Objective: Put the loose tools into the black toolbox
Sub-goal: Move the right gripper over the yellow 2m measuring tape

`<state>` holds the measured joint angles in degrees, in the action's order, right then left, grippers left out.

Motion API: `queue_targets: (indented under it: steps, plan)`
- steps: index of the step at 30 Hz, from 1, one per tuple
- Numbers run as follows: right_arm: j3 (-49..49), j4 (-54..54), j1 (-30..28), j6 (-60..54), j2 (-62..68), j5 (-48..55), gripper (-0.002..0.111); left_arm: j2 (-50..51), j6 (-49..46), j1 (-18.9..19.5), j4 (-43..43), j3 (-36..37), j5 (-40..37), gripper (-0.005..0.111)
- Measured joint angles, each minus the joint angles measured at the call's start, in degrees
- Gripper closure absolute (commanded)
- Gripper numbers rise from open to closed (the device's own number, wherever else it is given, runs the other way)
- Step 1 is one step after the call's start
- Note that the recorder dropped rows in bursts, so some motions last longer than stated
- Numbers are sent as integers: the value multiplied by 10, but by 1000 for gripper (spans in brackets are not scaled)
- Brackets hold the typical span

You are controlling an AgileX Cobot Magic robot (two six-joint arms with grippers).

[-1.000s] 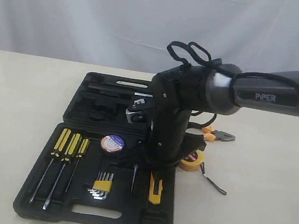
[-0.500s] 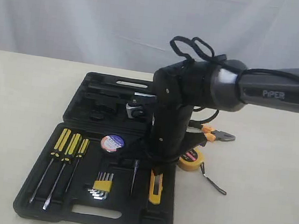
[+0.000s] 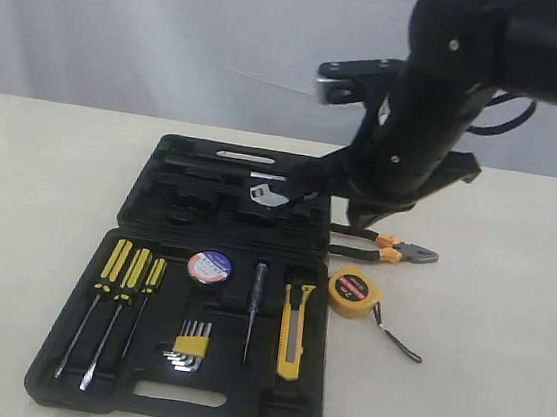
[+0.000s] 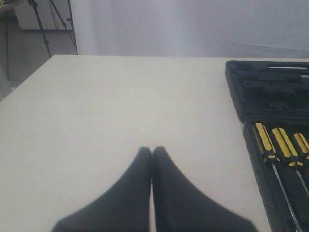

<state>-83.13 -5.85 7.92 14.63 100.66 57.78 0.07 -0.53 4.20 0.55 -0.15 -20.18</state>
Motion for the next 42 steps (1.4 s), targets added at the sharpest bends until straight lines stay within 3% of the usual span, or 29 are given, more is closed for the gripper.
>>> queue_targets:
  steps: [12,20,32,35,40,42]
  plan:
    - [0,8,-64,-70,-10,32,109,0,0,0,0,0,0,107]
    - [0,162,-120,-194,39,8,109,0,0,0,0,0,0,107]
    - [0,172,-126,-287,120,-2,107,0,0,0,0,0,0,107]
    - [0,172,-126,-297,134,-2,89,0,0,0,0,0,0,107]
    - [2,173,-126,-317,142,-15,33,0,0,0,0,0,0,107]
    - [2,173,-126,-323,143,-27,22,0,0,0,0,0,0,107]
